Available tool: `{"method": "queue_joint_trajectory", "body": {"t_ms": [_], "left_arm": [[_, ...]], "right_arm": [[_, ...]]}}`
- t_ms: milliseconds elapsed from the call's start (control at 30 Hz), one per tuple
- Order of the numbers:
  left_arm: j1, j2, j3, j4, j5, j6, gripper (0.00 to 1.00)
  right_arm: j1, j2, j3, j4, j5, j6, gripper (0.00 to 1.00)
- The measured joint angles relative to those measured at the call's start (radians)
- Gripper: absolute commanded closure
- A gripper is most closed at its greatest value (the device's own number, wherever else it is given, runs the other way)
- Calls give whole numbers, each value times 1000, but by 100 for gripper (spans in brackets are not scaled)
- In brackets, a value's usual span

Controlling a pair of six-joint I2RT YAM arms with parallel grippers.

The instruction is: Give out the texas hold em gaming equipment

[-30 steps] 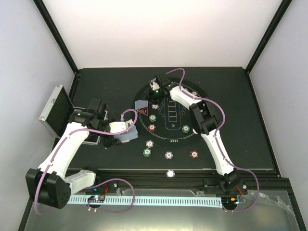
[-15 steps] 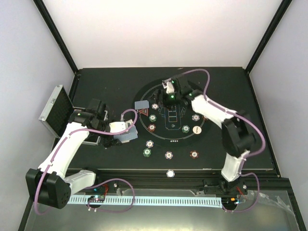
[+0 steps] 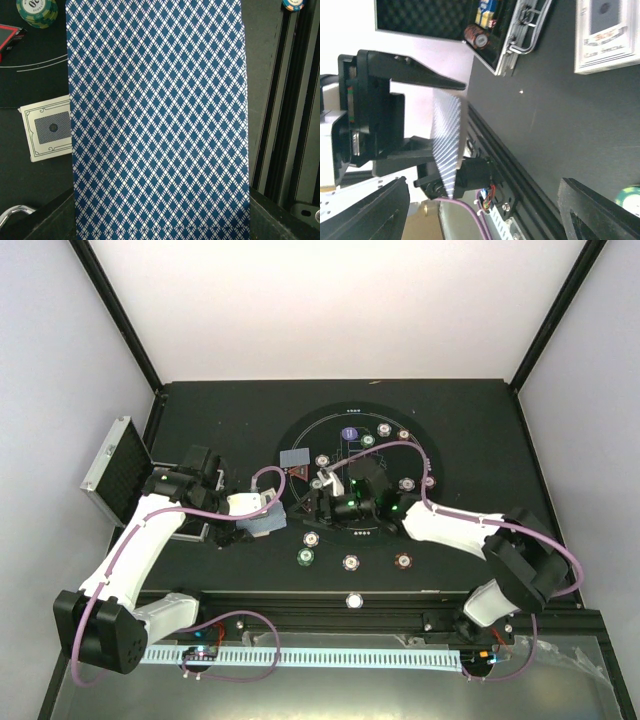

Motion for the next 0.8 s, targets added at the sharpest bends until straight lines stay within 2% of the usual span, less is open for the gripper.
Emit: {"method": "queue_joint_trajectory", "body": {"t_ms": [333, 400, 633, 800], "left_arm": [[0, 0, 0, 0, 1, 0, 98], [0, 0, 0, 0, 1, 0, 98], [0, 0, 0, 0, 1, 0, 98], [0, 0, 0, 0, 1, 0, 99]], "right_arm": [[62, 115, 98, 72, -3, 45, 32], [64, 142, 121, 75, -5, 48, 38], [74, 195, 167, 83, -9, 57, 67], [74, 195, 169, 69, -8, 43, 75]]}}
